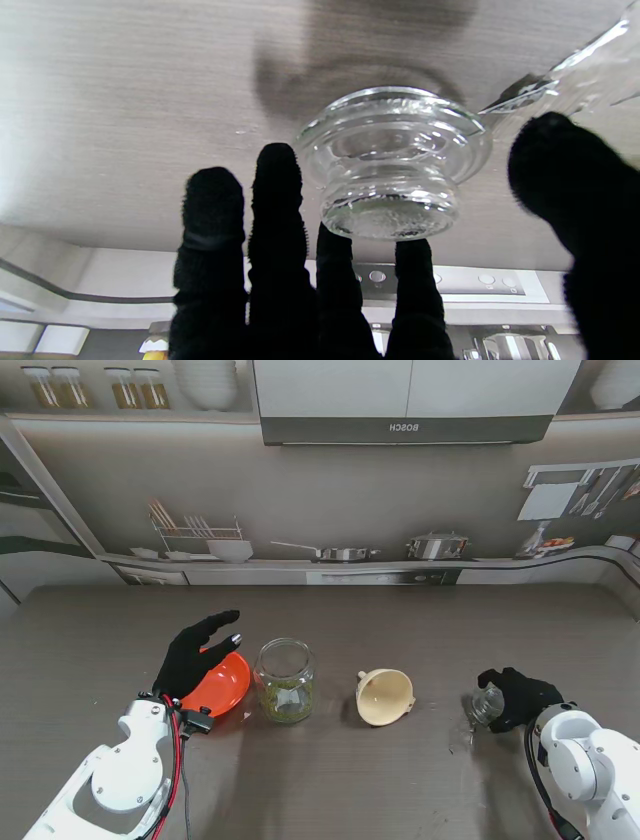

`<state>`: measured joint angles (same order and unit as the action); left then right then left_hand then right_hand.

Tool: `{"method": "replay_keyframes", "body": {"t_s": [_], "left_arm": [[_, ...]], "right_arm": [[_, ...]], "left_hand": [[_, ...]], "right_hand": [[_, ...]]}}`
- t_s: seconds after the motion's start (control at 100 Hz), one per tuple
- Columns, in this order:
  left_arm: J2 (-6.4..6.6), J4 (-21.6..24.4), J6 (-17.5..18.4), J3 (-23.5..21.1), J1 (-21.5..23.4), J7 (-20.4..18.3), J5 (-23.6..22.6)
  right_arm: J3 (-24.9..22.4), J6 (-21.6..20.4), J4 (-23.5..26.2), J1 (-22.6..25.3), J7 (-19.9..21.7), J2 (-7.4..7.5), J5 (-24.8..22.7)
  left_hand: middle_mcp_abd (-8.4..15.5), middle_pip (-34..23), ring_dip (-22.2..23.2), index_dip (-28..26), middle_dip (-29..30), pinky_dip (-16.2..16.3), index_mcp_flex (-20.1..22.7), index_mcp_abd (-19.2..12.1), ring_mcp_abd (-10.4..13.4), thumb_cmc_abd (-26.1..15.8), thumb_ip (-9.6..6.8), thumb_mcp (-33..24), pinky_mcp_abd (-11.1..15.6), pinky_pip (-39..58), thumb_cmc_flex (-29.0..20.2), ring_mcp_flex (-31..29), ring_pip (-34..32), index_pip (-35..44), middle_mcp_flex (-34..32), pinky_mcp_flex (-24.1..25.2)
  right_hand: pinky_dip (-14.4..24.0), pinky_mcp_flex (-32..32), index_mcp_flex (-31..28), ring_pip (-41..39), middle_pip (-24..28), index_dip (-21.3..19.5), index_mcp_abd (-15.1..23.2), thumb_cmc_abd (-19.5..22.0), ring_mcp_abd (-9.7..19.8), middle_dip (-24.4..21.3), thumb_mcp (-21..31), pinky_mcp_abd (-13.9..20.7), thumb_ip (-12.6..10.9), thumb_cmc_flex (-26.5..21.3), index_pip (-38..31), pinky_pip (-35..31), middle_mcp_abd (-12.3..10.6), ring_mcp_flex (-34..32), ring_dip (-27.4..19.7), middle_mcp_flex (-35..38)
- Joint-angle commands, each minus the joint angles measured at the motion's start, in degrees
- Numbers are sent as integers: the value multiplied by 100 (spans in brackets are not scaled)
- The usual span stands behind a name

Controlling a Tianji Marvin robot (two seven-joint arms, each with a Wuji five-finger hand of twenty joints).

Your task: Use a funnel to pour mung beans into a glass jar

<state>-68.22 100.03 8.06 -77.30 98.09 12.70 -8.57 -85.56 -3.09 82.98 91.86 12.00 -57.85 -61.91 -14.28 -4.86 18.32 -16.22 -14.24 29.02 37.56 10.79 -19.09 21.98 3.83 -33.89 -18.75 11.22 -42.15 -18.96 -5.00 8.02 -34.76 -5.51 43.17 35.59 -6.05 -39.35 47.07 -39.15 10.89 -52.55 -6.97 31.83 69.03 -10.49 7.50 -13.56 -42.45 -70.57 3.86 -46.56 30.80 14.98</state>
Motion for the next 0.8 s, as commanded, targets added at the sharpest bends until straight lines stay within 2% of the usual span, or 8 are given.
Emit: {"method": "replay_keyframes", "body": {"t_s": [0.0, 0.47, 0.79], "left_arm": [[-4, 36, -23, 5, 22, -135, 24], [4, 61, -104, 13, 29, -196, 69], [4, 54, -150, 42, 11, -224, 113]], "right_arm": [[67, 16, -87, -28, 75, -27, 71], [378, -23, -679, -324, -134, -27, 384], [399, -89, -707, -353, -9, -21, 539]], "left_hand": [[7, 95, -64, -1, 6, 64, 93, -49, 30, -129, 121, 129, 211, -160, 118, 103, 107, -43, 21, 77], [-18, 100, -64, -8, 6, 71, 131, -26, 31, -177, 113, 166, 215, -163, 118, 118, 115, -33, 33, 96], [-17, 104, -63, -9, 7, 78, 127, -17, 20, -213, 106, 198, 226, -165, 100, 132, 118, -36, 43, 109]], "right_hand": [[153, 163, -28, -282, 256, -159, 78, -34, 68, 154, 269, 149, -48, -131, -340, -348, -104, -247, 164, 104], [14, 602, -229, -680, 778, -73, 117, 418, 252, 544, 794, 143, -276, -555, -1406, -487, -301, -797, 235, 547], [7, 852, -1076, -1023, 1018, -93, 38, 1014, 407, 747, 1267, 139, -428, -872, -2071, -626, -420, -1257, 339, 1261]]}}
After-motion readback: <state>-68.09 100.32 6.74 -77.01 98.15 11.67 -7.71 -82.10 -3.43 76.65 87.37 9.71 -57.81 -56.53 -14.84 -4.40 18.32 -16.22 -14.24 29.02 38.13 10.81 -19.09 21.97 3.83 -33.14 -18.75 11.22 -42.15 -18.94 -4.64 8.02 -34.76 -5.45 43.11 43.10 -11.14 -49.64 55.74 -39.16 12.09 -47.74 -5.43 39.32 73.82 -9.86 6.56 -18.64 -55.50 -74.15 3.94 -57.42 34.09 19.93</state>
